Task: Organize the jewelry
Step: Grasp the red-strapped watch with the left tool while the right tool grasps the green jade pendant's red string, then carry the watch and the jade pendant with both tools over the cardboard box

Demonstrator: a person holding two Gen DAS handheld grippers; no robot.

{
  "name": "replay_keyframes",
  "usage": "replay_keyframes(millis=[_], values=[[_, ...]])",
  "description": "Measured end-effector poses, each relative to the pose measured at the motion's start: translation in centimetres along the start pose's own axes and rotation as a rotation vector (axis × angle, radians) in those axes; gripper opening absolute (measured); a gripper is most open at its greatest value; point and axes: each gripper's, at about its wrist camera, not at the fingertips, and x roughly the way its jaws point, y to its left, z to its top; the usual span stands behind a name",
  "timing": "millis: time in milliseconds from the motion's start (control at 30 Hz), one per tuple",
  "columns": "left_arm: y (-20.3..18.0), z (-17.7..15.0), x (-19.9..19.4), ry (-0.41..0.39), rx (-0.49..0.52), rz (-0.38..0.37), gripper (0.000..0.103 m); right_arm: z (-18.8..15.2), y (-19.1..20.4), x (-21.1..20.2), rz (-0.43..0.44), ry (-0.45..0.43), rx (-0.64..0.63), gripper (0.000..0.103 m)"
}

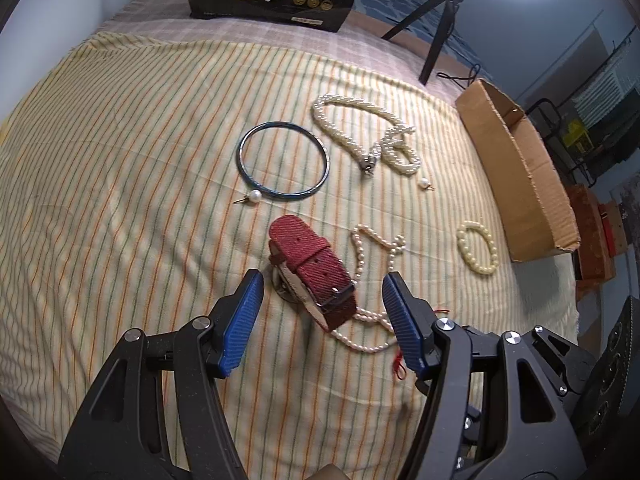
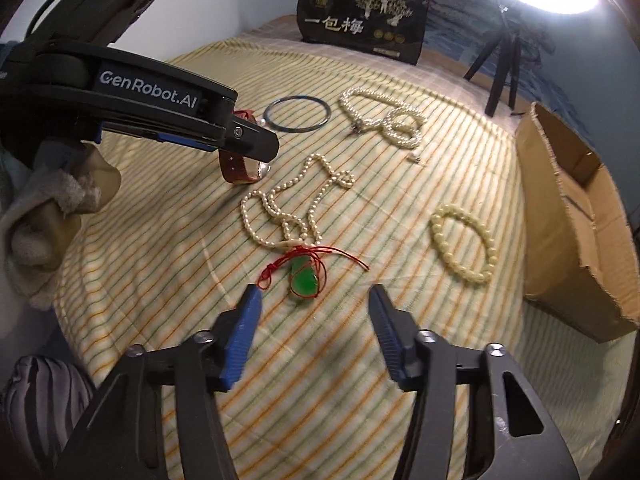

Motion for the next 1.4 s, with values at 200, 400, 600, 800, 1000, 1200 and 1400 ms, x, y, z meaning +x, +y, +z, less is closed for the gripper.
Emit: replay_keyframes(millis=[200,400,600,800,1000,1200,1400], values=[[0.3,0.0,0.6,0.013,0.003,0.001,0.044,0.5,0.0,1.6,0.004,0.027,0.001,0.044],[0.2,-0.2,0.6,0.016,0.013,-0.023,0.022,0.9,0.9,1.8,-0.007,0.041,-0.028,0.026],[0.6,-0.4,0.1,0.007,0.0,-0.038,0.015,0.7,0.9,1.5,0.007,0.05,-0.014,0.014],[1.5,-0.8,-1.3,-0.015,-0.006,-0.045,0.014,0.1,0.5,0.0,0.02,0.025,0.021,0.005],[1.4,-1.3,-2.9,-0.041,0.018,-0.036,0.009,-0.3,0.1,-1.6,0.023,-0.005,0.041,0.005],[0.8,-1.7,-4.0,-0.06,0.041,-0.04,0.008,-0.4,-0.7,-2.4,0.03,-0.026,0.069,0.005],[-0.2,-1.7,-5.3,-0.081,0.057,-0.07,0.008,-0.6,-1.3,-4.4,0.024,-0.069,0.09,0.005]])
